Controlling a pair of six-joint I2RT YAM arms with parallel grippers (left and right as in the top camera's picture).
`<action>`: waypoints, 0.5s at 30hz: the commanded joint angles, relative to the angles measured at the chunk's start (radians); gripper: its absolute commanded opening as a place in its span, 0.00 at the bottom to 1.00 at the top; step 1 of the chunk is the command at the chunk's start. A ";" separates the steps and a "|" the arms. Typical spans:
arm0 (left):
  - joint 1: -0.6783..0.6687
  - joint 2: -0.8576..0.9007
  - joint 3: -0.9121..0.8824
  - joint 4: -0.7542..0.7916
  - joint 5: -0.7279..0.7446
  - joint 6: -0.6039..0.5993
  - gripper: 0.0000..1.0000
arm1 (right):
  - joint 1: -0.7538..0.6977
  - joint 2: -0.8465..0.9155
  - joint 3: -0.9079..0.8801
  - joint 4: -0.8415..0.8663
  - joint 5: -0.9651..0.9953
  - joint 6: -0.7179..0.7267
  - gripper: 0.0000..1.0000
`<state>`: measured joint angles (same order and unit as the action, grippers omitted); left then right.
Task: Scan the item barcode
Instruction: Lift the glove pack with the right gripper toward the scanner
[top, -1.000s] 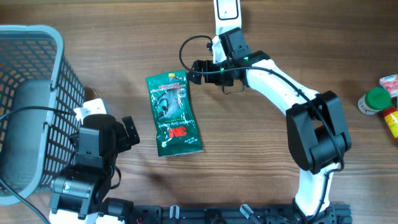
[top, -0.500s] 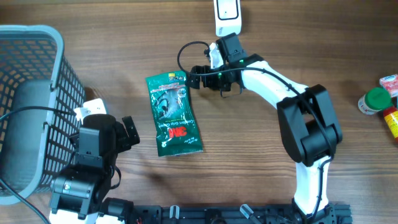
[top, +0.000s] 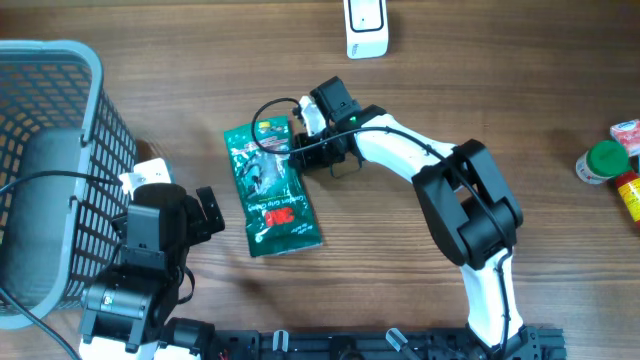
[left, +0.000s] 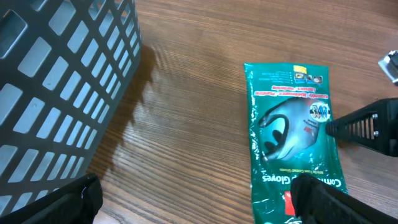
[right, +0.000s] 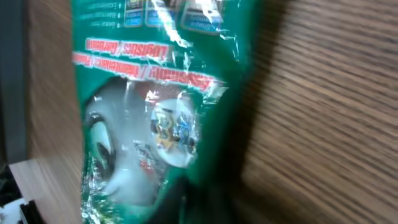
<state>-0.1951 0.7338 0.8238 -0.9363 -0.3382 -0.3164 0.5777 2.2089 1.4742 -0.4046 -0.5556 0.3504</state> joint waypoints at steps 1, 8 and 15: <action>0.005 -0.005 0.000 0.000 0.005 -0.002 1.00 | -0.002 0.021 -0.008 0.001 0.046 -0.007 0.04; 0.005 -0.005 0.000 0.039 0.018 -0.027 1.00 | -0.106 -0.067 0.000 -0.071 0.034 0.051 0.04; 0.005 0.002 0.000 0.261 0.159 -0.097 1.00 | -0.272 -0.215 0.000 -0.152 -0.310 0.016 0.04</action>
<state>-0.1951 0.7338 0.8219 -0.7124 -0.2230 -0.3882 0.3305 2.0541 1.4742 -0.5510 -0.6918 0.3798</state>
